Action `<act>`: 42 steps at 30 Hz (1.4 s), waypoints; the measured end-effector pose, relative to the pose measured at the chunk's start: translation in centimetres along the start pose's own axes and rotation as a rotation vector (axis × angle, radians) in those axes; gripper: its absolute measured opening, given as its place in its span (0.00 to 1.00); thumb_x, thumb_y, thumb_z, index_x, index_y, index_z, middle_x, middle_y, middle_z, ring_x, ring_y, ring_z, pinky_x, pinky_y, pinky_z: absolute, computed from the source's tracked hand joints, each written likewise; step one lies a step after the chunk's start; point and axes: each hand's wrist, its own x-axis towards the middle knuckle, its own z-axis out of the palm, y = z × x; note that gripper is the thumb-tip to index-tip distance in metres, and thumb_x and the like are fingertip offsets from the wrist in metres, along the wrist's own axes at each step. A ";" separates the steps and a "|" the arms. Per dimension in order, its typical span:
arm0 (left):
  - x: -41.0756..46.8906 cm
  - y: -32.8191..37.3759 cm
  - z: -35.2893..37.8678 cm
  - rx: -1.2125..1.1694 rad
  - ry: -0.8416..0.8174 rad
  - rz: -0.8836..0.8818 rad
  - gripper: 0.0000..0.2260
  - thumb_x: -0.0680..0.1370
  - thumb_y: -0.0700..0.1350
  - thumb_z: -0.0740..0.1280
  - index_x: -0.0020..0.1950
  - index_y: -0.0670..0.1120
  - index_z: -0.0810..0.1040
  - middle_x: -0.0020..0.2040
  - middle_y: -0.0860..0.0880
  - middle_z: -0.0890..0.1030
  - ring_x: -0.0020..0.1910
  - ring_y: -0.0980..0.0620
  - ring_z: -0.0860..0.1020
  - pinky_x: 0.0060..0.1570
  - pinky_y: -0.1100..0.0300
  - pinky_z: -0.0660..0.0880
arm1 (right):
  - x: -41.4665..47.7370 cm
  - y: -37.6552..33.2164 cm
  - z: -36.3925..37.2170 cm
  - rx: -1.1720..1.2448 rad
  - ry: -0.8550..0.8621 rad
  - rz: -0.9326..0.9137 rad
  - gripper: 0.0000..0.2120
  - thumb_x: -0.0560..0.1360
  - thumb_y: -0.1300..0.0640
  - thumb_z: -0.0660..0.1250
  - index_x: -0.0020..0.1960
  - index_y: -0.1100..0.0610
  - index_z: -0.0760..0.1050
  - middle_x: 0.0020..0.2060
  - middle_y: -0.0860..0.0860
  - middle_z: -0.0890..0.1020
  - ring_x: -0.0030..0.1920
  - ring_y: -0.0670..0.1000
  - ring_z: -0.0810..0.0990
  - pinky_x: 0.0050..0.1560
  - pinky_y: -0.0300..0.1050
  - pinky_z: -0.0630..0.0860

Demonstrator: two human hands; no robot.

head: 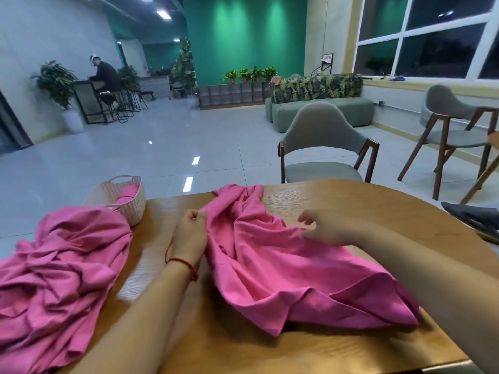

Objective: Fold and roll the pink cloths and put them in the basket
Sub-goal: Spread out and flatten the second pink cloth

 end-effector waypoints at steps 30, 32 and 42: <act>-5.2 -4.7 -3.0 0.207 -0.492 0.096 0.21 0.80 0.41 0.62 0.50 0.67 0.86 0.56 0.65 0.85 0.58 0.63 0.81 0.69 0.50 0.74 | -3.7 -12.4 9.4 0.002 0.403 -0.256 0.15 0.76 0.36 0.65 0.51 0.44 0.81 0.49 0.43 0.83 0.53 0.49 0.82 0.51 0.48 0.76; -5.6 -4.6 -3.2 0.235 -0.501 0.118 0.20 0.75 0.39 0.62 0.52 0.61 0.85 0.54 0.64 0.86 0.57 0.64 0.82 0.69 0.53 0.74 | -3.5 -13.3 10.6 -0.050 0.383 -0.239 0.20 0.72 0.30 0.64 0.51 0.44 0.79 0.50 0.44 0.82 0.52 0.49 0.80 0.50 0.50 0.76; -7.0 -7.7 -7.2 0.732 -0.526 0.488 0.24 0.82 0.59 0.55 0.76 0.56 0.72 0.74 0.57 0.75 0.73 0.56 0.72 0.76 0.57 0.64 | -3.6 -9.4 7.1 -0.090 0.449 -0.190 0.05 0.83 0.48 0.63 0.53 0.49 0.73 0.50 0.53 0.85 0.51 0.61 0.84 0.45 0.54 0.76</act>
